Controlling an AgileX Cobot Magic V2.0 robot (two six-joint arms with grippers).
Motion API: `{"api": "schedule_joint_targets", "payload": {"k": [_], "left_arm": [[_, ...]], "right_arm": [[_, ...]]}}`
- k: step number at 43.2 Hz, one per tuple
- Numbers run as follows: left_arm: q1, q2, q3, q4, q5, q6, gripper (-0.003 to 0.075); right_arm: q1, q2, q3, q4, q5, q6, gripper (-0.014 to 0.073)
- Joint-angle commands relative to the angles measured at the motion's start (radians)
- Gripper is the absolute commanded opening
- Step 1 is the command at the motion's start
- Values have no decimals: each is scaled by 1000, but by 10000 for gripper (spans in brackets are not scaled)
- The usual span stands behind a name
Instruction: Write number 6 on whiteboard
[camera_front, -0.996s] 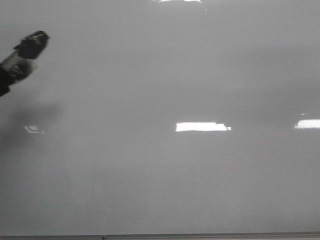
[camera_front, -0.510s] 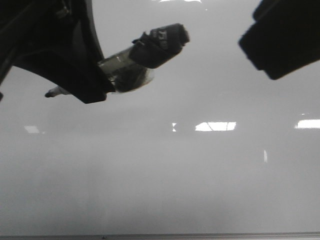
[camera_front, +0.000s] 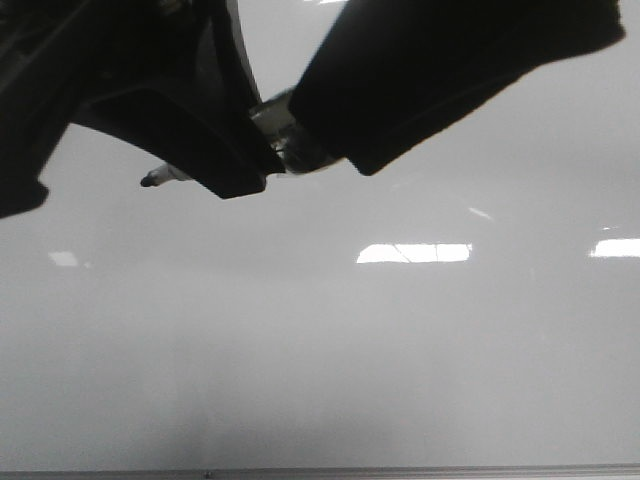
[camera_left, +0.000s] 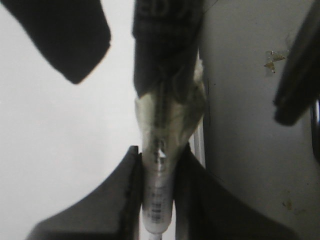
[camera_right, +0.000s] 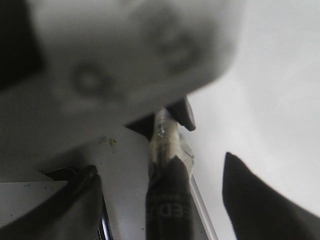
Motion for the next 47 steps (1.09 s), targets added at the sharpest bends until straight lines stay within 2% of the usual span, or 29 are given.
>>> {"api": "schedule_joint_targets", "payload": {"k": [1,12,16,17,21,29,32,38,41,44,47], "left_arm": [[-6,-29,-33,9,-58,-2,-20],[-6,-29,-33,-14,-81,-25,-20],[-6,-29,-33,-14,-86,-38,-4],[-6,-29,-33,-14,-86,-38,10],[-6,-29,-33,-14,-95,-38,124],[-6,-29,-33,-46,-156,-38,449],[-6,-29,-33,-49,-170,-38,503],[-6,-29,-33,-49,-177,-38,482],[-6,-29,-33,-49,-177,-38,435],[-6,-29,-33,-49,-177,-38,354],[-6,-29,-33,-49,-177,-38,222]], "right_arm": [[-1,-10,-38,28,-51,-15,339],[-1,-10,-38,28,-74,-15,16],[-1,-10,-38,26,-74,-15,-75],[-1,-10,-38,23,-75,-15,-72],[-5,-10,-35,-14,-71,-15,-67],[-88,-77,38,-37,-51,-14,-67],[-143,-123,79,-37,-51,-13,-67],[-299,-223,155,-37,-59,-13,-67],[-380,-259,173,-36,-69,-13,-67],[-440,-274,176,-29,-80,-13,-67],[-467,-274,176,-24,-93,-13,-67]]}}
